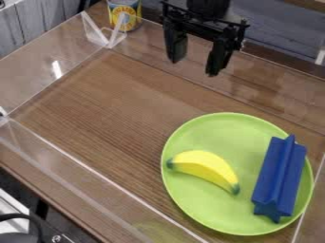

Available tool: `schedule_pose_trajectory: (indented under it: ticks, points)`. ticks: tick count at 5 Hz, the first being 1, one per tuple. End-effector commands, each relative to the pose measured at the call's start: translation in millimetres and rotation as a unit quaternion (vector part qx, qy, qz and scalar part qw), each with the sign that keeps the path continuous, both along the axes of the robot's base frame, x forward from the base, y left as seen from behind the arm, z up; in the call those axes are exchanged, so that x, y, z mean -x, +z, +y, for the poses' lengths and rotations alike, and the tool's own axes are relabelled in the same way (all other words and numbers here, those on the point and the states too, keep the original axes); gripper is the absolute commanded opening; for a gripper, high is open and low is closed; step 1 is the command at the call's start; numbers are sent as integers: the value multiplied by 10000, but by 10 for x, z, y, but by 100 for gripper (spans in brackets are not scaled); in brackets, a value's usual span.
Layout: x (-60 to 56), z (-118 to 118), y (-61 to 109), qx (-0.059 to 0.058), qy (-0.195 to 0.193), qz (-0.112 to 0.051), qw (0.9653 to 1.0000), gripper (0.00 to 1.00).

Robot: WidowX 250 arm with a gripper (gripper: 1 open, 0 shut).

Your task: Remove the banana from inside the green plate and put it on the table

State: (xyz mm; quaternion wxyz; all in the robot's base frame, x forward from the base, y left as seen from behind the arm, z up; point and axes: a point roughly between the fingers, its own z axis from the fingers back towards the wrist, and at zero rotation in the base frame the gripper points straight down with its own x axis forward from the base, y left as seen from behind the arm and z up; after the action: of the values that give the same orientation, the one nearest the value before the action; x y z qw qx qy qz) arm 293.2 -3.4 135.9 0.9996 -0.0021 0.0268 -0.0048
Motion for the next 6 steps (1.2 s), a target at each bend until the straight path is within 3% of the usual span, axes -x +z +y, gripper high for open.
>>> schedule_pose_trajectory:
  ticks: [1,2,3,4,5,6]
  points:
    - [101,-73,-55,19,-514,67,9987,100]
    - [353,-234,-67,32,-1529,-48,9882,100]
    - [544,-364,-60,26,-2537,-175,9671,100]
    - [619,-437,-99,-8,-3035,-234,9525,100]
    - [697,-506,-221,-133,-3483,-334,9367,100]
    - [720,-555,-392,-252,-3587,-443,9321,100]
